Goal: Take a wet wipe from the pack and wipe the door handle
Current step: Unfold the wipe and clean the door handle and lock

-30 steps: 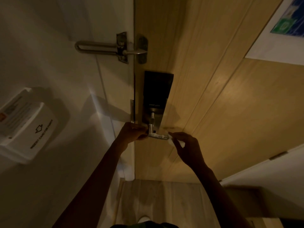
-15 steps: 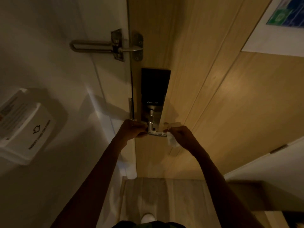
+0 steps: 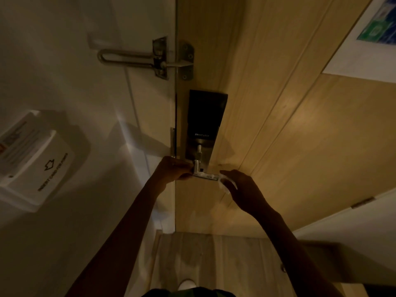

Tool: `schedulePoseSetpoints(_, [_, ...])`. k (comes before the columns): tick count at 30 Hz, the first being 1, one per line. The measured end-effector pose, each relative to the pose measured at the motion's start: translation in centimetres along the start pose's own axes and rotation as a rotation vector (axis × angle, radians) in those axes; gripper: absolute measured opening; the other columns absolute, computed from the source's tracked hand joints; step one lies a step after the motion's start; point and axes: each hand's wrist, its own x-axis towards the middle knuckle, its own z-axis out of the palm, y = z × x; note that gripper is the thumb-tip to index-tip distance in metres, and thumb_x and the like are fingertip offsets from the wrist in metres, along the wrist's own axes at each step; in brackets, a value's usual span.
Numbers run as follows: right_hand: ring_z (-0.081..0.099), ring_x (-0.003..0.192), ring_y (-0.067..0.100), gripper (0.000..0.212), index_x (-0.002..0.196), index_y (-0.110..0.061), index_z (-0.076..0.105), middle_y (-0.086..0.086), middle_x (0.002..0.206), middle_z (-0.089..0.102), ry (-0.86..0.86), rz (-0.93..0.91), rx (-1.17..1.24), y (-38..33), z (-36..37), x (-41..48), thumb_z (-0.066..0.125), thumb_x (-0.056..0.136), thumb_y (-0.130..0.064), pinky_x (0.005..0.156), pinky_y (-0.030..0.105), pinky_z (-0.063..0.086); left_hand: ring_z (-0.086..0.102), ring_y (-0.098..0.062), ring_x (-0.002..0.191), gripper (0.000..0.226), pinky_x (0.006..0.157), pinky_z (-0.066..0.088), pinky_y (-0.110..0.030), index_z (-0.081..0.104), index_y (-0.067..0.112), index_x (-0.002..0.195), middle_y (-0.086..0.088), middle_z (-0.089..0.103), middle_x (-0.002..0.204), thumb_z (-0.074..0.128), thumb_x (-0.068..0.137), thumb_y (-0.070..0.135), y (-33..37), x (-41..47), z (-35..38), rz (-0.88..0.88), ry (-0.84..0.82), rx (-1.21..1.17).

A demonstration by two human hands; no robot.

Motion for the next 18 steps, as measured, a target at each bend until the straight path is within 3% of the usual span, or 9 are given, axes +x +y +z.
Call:
schedulePoseSetpoints(3, [0.065,0.085,0.024,0.030,0.123,-0.011,0.061,0.008,0.103,0.069,-0.041,-0.146,-0.221,0.0,0.6,0.7,0.049,0.098,-0.021,0.073,0.041,0.055,0.071,-0.013,0.061,0.014,0.056,0.055,-0.018,0.073,0.001,0.089,-0.008,0.073,0.071,0.077,0.076,0.006,-0.1,0.0,0.0,-0.005,0.000,0.008])
schedulePoseSetpoints(5, [0.063,0.081,0.024,0.027,0.120,-0.012,0.060,0.008,0.103,0.068,-0.083,-0.236,-0.331,0.2,1.0,0.9,0.057,0.093,-0.010,0.069,0.040,0.054,0.072,-0.015,0.064,0.021,0.057,0.056,-0.019,0.072,-0.003,0.095,-0.014,0.073,0.079,0.077,0.077,0.007,-0.1,0.1,-0.1,-0.002,-0.002,0.024])
schedulePoseSetpoints(10, [0.060,0.081,0.023,0.027,0.115,-0.013,0.058,0.006,0.104,0.064,-0.108,-0.234,-0.425,1.5,-0.8,-0.2,0.063,0.089,-0.013,0.072,0.035,0.046,0.071,-0.013,0.062,0.025,0.057,0.055,-0.018,0.072,-0.004,0.098,-0.014,0.072,0.079,0.077,0.077,0.009,-0.1,0.2,-0.2,0.016,-0.004,0.051])
schedulePoseSetpoints(14, [0.056,0.081,0.022,0.021,0.115,-0.013,0.055,0.005,0.100,0.061,-0.146,-0.221,-0.413,0.2,0.2,0.5,0.047,0.096,-0.017,0.073,0.030,0.036,0.070,-0.013,0.063,0.025,0.058,0.056,-0.019,0.072,-0.005,0.098,-0.017,0.073,0.083,0.077,0.077,0.009,-0.1,0.0,-0.1,0.015,-0.007,0.063])
schedulePoseSetpoints(18, [0.057,0.085,0.021,0.025,0.120,-0.014,0.053,0.003,0.103,0.062,-0.206,-0.195,-0.375,0.6,-0.1,0.6,0.051,0.095,-0.019,0.076,0.033,0.040,0.070,-0.010,0.060,0.025,0.055,0.053,-0.016,0.072,-0.005,0.098,-0.016,0.072,0.082,0.077,0.077,0.007,0.1,-0.1,0.0,0.011,-0.009,0.060])
